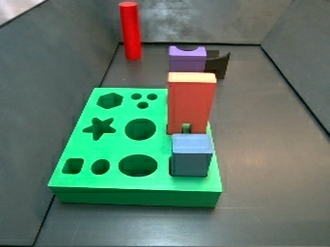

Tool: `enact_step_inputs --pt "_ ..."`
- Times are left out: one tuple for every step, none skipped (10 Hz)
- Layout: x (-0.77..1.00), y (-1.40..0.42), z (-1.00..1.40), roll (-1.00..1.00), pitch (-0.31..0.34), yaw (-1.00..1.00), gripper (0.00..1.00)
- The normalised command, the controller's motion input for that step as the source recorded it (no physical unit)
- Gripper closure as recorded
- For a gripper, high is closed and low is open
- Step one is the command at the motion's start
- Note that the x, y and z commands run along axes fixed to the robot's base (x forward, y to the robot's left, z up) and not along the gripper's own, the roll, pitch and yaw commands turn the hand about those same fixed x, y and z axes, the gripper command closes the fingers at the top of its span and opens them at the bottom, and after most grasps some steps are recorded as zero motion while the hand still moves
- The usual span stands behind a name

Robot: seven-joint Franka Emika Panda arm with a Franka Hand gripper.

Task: Pick up the round object. Move up. Move to above the board. Insert the round object.
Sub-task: Pick up the round object.

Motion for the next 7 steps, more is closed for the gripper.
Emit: enact_step_inputs --pt "0.0 -0.08 0.0 0.05 0.0 -0.01 0.0" --pt "0.0 0.03 -0.04 0.04 0.0 0.0 0.0" --pt "-0.36 0.23 -0.12 0.2 -0.067 0.0 0.0" --pt "-0.66 0.32 0.0 0.15 -0.083 0.0 0.0" --pt "-0.91 0.46 0.0 0.12 -0.117 0.0 0.0" --pt "-1.0 0.39 0.0 0.14 -0.149 -0.05 0.0" --pt "-0.99 0.38 0.0 0.11 -0.151 -0.09 0.0"
